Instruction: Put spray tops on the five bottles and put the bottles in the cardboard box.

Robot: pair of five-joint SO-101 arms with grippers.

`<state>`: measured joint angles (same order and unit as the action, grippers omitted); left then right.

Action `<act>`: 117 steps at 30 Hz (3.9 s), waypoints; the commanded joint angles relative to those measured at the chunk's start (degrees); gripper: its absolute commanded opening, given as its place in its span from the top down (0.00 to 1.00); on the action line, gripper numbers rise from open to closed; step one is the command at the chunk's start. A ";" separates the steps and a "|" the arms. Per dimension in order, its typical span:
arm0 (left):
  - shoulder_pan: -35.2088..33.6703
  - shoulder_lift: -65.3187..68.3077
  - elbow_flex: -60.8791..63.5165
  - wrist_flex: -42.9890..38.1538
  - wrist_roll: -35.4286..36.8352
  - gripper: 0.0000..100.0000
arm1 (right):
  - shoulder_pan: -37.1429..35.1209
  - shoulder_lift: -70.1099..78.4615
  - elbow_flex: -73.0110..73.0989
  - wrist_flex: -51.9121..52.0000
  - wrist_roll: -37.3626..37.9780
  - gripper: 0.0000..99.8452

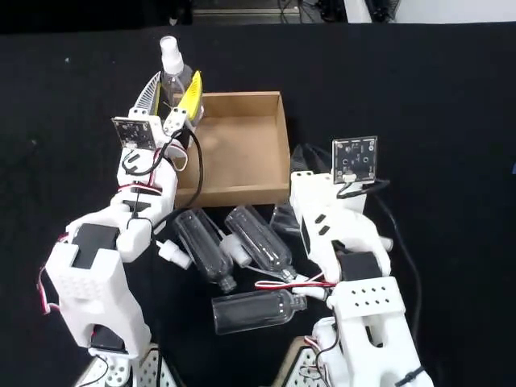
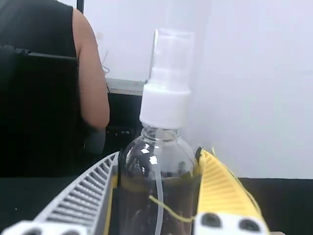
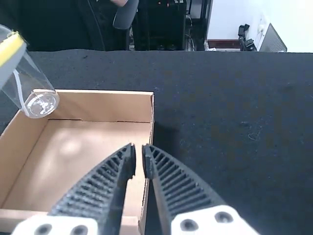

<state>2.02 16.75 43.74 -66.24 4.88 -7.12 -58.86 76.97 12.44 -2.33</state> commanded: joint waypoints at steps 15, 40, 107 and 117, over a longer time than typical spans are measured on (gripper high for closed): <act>0.04 9.05 -7.34 -0.79 0.00 0.90 | 1.41 -0.57 -0.31 -1.32 -0.18 0.99; -0.04 15.56 -8.13 -0.79 -0.09 0.90 | 1.41 -0.57 -0.22 -1.32 -0.18 0.99; -2.51 15.21 -6.37 -6.33 -0.35 0.62 | 1.41 -0.57 -0.22 -1.49 -0.18 0.99; -3.56 2.64 3.03 -5.89 -0.26 0.62 | 1.41 -0.57 -0.31 -1.49 -0.18 0.99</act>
<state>-0.35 27.12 44.26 -71.43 4.88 -7.12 -58.86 76.97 12.44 -2.33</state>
